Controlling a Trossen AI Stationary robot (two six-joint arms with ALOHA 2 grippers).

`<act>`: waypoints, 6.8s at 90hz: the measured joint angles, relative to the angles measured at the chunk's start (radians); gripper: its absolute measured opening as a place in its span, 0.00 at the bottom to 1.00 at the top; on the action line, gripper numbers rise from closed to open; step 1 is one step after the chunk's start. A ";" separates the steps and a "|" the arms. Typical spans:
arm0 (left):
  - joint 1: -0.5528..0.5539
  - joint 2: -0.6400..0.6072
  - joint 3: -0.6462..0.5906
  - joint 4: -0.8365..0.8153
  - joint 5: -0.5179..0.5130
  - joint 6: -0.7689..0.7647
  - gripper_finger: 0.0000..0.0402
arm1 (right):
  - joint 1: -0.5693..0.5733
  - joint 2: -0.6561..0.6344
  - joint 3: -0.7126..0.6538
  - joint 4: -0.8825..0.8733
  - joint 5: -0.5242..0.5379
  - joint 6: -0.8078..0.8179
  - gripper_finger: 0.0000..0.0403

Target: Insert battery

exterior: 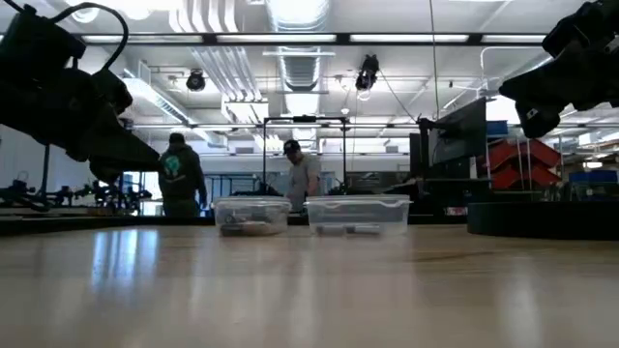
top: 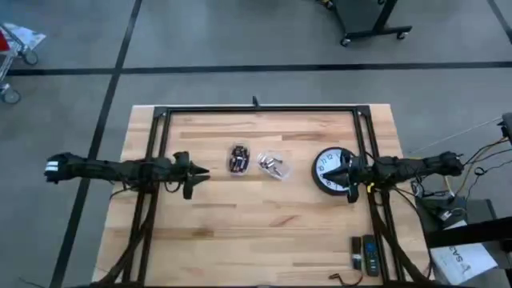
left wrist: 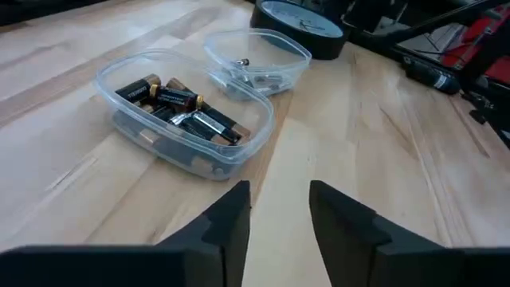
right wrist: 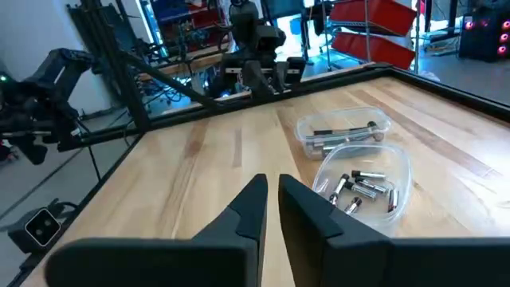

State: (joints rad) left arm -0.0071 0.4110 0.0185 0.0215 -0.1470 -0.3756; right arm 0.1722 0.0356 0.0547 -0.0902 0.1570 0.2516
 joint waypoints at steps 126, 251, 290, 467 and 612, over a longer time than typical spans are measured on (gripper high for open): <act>0.000 0.000 0.000 -0.003 0.000 0.013 0.30 | 0.000 0.000 -0.005 0.051 0.003 0.000 0.05; -0.249 0.327 0.048 0.762 -0.101 0.024 0.18 | 0.000 0.665 0.343 -0.360 0.263 0.264 0.04; -0.526 0.807 0.267 0.698 -0.387 -0.037 0.08 | 0.050 1.011 0.360 -0.399 0.339 0.491 0.04; -0.553 1.294 0.667 0.144 -0.175 -0.019 0.66 | 0.635 1.793 1.190 -0.716 0.388 0.963 0.62; -0.391 1.404 0.673 0.277 -0.093 0.112 0.57 | 0.511 1.799 0.925 -0.303 0.345 0.612 0.58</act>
State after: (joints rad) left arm -0.3985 1.8153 0.6910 0.2986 -0.2398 -0.2634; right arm 0.6832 1.8347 0.9798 -0.3929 0.5024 0.8632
